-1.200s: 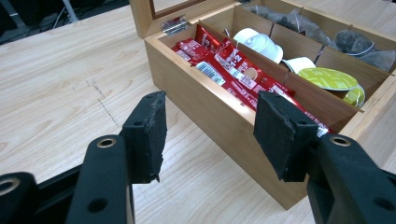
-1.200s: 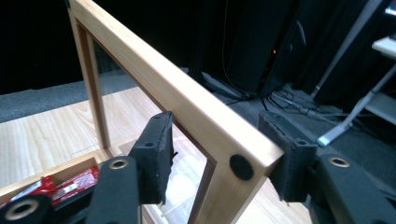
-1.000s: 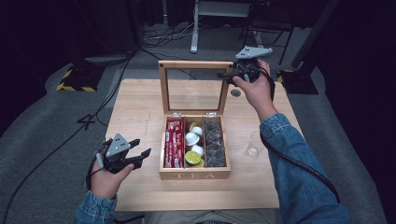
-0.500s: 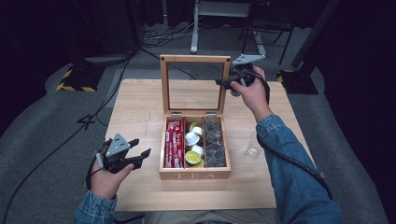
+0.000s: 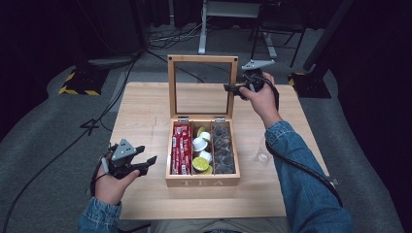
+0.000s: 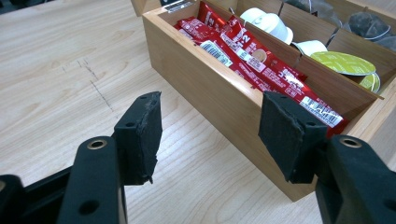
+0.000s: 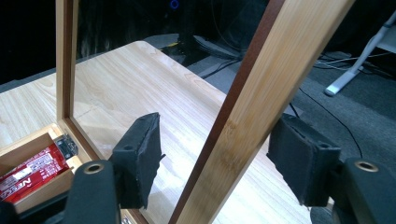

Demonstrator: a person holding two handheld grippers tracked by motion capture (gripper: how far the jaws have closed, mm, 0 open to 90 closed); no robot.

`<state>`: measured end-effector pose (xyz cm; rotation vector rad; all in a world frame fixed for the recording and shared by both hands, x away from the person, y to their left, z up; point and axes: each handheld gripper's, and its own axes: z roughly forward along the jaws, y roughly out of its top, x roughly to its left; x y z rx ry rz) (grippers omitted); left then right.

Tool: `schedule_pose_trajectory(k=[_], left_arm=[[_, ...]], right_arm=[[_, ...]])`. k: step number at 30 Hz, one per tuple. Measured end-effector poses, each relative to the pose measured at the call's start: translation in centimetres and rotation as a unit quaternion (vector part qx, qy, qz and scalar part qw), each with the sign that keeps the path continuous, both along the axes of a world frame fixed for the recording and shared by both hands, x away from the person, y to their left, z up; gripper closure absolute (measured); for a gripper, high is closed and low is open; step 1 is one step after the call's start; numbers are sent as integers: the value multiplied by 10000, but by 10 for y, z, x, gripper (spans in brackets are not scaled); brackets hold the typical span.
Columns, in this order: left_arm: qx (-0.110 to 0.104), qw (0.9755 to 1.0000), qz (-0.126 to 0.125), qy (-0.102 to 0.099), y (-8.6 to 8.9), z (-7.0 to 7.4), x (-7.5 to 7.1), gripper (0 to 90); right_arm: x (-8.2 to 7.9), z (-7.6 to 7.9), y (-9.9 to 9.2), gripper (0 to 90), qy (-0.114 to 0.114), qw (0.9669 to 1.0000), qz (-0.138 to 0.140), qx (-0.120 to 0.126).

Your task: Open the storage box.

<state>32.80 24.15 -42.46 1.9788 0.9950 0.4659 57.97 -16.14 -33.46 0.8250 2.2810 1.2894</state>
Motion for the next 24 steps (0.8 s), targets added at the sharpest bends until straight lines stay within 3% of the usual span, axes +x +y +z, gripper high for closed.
schedule_pose_trajectory(k=[6,11,16,20,24], left_arm=[[-4,10000,16,56,1,-1,2,396],[6,10000,24,94,2,-1,4,391],[43,9998,131,156,2,-1,8,390],[78,9996,123,239,1,-2,8,391],[107,9995,72,300,1,-2,9,390]], right_arm=[[-3,4,-3,246,-4,9999,-139,92],[-9,10,-9,231,1,9997,-132,200],[-24,21,-18,254,161,9995,-94,265],[-37,25,-25,262,270,9987,-39,436],[-49,28,-28,278,300,9985,100,454]])
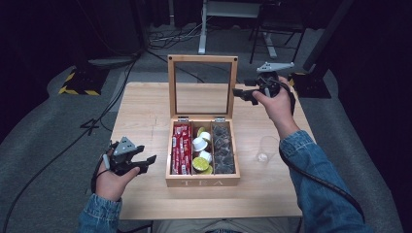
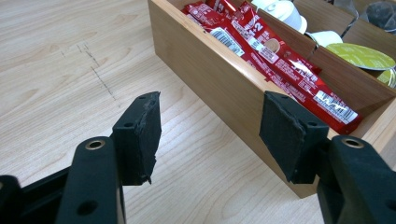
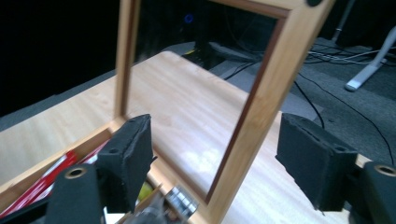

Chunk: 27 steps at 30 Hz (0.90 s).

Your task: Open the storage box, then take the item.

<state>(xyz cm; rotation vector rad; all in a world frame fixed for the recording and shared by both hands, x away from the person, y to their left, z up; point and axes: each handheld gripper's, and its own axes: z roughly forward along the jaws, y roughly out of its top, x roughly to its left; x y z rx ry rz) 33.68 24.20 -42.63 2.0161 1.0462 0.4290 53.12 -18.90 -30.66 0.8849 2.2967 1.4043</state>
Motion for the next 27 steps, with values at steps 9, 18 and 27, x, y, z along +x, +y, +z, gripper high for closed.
schedule_pose_trajectory(k=[9,18,27], left_arm=[[79,9999,-98,-12,-3,2,-1,392],[173,9996,-180,131,-3,-1,-6,364],[176,9992,-11,370,1,-13,-9,321]], right_arm=[[-40,7,-7,304,55,9995,303,65],[-69,-4,-4,301,204,9988,447,52],[-80,-35,7,359,546,9973,450,-215]])
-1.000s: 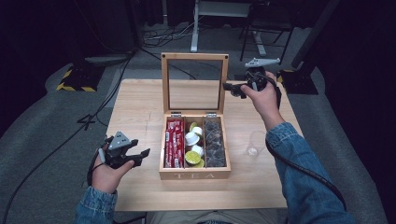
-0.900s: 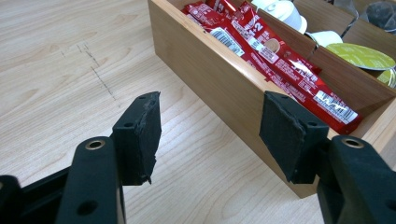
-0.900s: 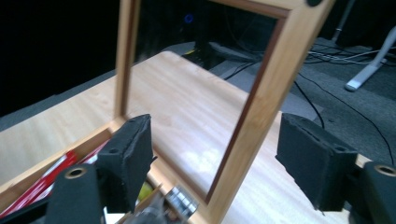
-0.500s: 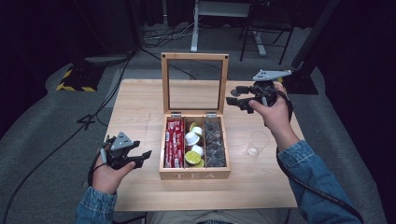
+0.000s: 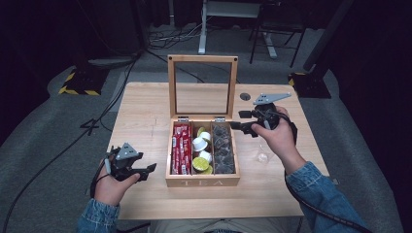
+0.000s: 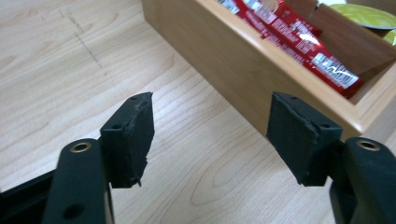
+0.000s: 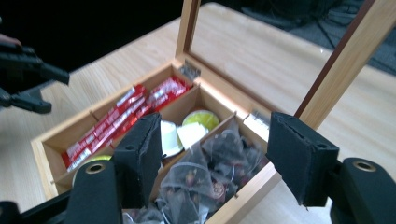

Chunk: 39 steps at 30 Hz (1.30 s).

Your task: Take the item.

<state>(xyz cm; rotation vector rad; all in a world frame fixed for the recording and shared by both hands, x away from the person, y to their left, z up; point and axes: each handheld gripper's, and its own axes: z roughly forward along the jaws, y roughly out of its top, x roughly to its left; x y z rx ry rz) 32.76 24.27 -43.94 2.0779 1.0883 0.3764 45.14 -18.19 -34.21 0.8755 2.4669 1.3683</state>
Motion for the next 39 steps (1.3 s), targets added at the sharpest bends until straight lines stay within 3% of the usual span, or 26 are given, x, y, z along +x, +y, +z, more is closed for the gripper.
schedule_pose_trajectory(k=[10,17,23,26,29,35,39], left_arm=[[95,9995,127,288,7,-19,-4,296],[97,9991,254,315,7,-35,-6,282],[164,9992,227,291,5,-43,-13,283],[185,9991,235,314,6,-45,-15,283],[208,9989,240,350,9,-46,-17,283],[209,9988,267,365,11,-47,-20,283],[215,9988,260,368,11,-48,-20,283]], right_arm=[[1,-38,21,373,219,9991,163,-338],[2,-57,34,406,356,9975,431,-440],[4,-76,46,391,427,9949,584,-702],[5,-80,48,396,424,9942,603,-789],[5,-85,51,436,313,9919,566,-1096],[10,-90,54,493,265,9892,484,-1356],[12,-94,59,527,258,9874,579,-1449]])
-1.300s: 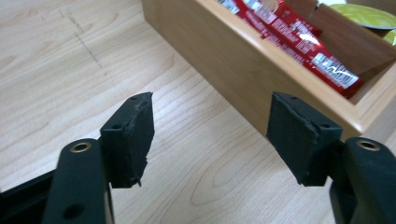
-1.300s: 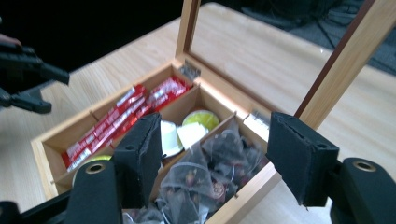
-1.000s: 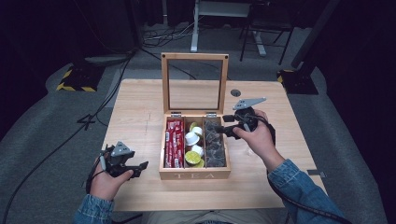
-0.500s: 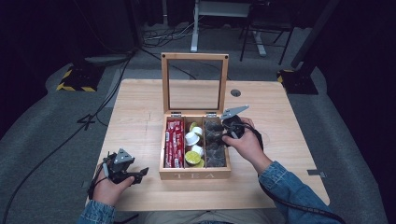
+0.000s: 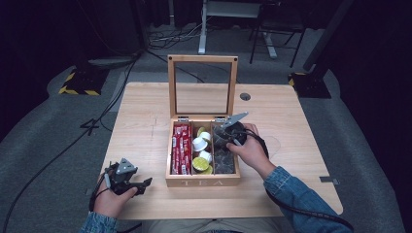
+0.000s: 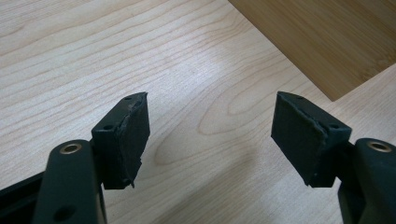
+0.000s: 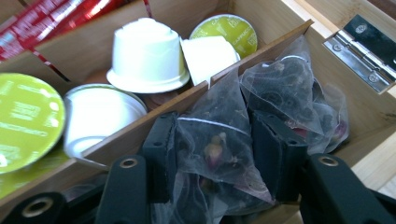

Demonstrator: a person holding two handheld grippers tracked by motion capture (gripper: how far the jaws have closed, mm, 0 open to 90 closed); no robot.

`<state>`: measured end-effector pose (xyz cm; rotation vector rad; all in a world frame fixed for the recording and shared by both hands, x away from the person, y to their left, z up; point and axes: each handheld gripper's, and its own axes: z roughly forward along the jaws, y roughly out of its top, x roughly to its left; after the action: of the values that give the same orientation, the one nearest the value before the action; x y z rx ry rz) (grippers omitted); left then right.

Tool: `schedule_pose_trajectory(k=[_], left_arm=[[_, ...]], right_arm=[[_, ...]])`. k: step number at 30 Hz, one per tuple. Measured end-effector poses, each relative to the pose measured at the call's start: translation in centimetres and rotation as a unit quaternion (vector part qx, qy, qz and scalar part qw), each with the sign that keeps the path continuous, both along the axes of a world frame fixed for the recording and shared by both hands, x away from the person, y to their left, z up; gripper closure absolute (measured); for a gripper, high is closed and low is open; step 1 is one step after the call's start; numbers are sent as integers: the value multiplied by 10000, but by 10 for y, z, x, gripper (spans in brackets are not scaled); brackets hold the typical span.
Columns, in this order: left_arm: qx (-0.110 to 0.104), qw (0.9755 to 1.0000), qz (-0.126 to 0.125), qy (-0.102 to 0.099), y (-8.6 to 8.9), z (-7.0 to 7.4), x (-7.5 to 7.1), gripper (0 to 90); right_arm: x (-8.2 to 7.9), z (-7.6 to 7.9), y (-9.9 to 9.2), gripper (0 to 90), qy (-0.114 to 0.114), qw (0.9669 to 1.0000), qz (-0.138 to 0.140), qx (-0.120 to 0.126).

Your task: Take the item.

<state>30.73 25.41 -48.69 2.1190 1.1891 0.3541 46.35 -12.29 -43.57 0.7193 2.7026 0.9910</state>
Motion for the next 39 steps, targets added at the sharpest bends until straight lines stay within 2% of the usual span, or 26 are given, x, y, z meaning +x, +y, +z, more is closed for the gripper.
schedule_pose_trajectory(k=[3,6,8,10,15,25,39], left_arm=[[29,10000,-2,-9,1,0,1,284],[8,10000,-1,3,0,-1,2,283],[25,10000,-11,8,0,-1,2,283],[20,10000,-10,-12,-1,-1,3,284],[32,10000,-17,3,-1,-2,5,285],[60,10000,-20,24,1,-4,8,287],[177,9998,23,3,1,-9,16,266]], right_arm=[[2,-2,1,561,-25,10000,20,-48],[3,-2,-1,668,29,10000,70,32],[2,-1,-2,692,12,9999,89,95],[1,0,-3,693,12,9999,95,119],[0,5,-8,694,39,9994,78,349],[-4,20,-16,695,-70,9976,69,686],[-16,55,-36,693,-455,9934,13,1053]])
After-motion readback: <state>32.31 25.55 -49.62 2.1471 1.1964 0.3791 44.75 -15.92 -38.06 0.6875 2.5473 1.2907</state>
